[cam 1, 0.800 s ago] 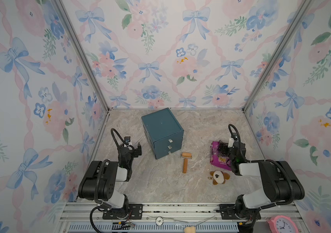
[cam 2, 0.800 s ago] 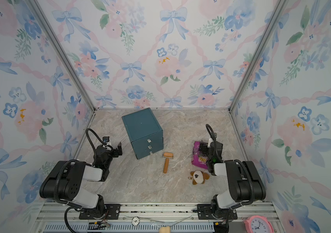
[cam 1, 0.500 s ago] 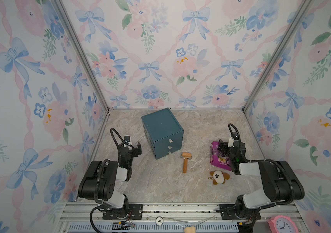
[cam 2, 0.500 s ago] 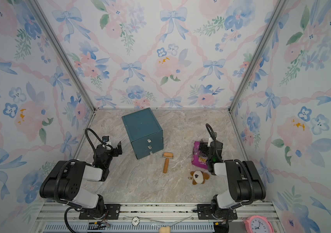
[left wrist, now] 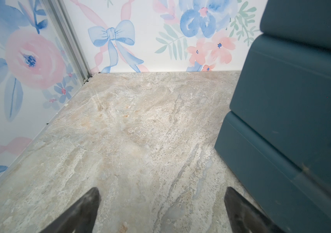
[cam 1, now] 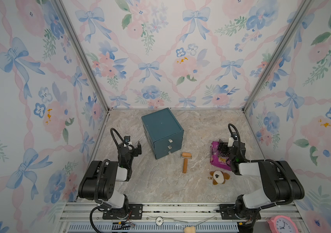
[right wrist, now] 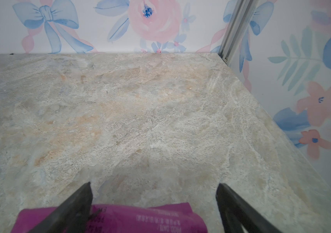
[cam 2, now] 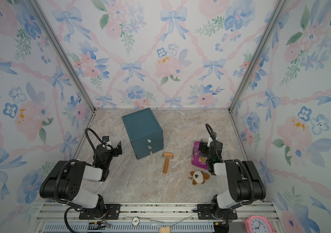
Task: Take the mice out of the drawer
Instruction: Adjust the storage box at the center of the board.
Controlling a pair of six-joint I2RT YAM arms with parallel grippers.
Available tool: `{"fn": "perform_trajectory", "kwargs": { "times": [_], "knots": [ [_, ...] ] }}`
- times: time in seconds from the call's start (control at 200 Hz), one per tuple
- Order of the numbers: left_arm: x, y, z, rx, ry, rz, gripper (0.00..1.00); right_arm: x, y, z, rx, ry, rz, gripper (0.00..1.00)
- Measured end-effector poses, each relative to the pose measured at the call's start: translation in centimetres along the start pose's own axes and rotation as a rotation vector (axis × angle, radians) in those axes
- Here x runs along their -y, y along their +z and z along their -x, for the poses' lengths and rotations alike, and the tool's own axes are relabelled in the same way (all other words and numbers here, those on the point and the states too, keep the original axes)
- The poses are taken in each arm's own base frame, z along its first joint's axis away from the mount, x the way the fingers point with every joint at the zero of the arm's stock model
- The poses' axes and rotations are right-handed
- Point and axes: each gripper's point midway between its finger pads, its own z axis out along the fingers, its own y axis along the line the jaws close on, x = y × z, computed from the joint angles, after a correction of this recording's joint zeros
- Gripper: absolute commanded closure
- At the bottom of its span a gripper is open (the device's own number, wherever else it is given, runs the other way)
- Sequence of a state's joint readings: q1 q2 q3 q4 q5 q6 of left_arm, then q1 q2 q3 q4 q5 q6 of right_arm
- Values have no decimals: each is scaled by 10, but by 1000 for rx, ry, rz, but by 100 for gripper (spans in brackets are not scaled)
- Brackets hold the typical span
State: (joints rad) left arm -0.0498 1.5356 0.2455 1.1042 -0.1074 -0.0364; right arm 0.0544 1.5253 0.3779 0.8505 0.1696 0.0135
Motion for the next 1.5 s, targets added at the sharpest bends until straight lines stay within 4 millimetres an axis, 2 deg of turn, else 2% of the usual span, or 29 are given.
{"fn": "perform_trajectory", "kwargs": {
  "times": [0.58,0.645,0.68,0.71,0.78,0.845,0.895,0.96,1.015,1.055,1.14,1.24,1.32,1.405,1.5],
  "knots": [
    [0,0,1,-3,4,0,2,1,0,0,-7,-1,-8,4],
    [1,3,6,-30,15,0,2,3,-3,6,-32,-7,-21,4],
    [2,6,17,-35,17,-2,2,3,-6,16,-37,-1,-25,4],
    [4,8,33,-26,17,-5,2,3,-10,33,-26,16,-25,4],
    [11,7,89,32,-10,-24,2,2,-25,84,25,62,-24,4],
    [21,-5,148,107,-77,-54,2,-6,-45,135,78,100,-7,4],
    [32,-20,192,149,-156,-91,2,-23,-67,171,111,135,37,4],
    [47,-42,237,179,-270,-153,2,-47,-96,204,127,184,112,4],
    [64,-62,261,179,-365,-221,2,-71,-118,219,116,233,200,4],
    [77,-75,270,166,-428,-271,2,-90,-135,225,98,276,276,4],
    [112,-102,266,89,-563,-380,2,-130,-164,223,21,368,425,4],
    [155,-123,240,-54,-659,-457,2,-175,-192,213,-82,410,552,4],
    [182,-134,217,-159,-671,-470,2,-202,-214,207,-100,393,618,4],
    [192,-137,200,-216,-654,-455,2,-210,-225,206,-108,436,636,4],
    [177,-125,199,-230,-683,-426,2,-194,-210,208,-105,538,570,4]
  ]
}}
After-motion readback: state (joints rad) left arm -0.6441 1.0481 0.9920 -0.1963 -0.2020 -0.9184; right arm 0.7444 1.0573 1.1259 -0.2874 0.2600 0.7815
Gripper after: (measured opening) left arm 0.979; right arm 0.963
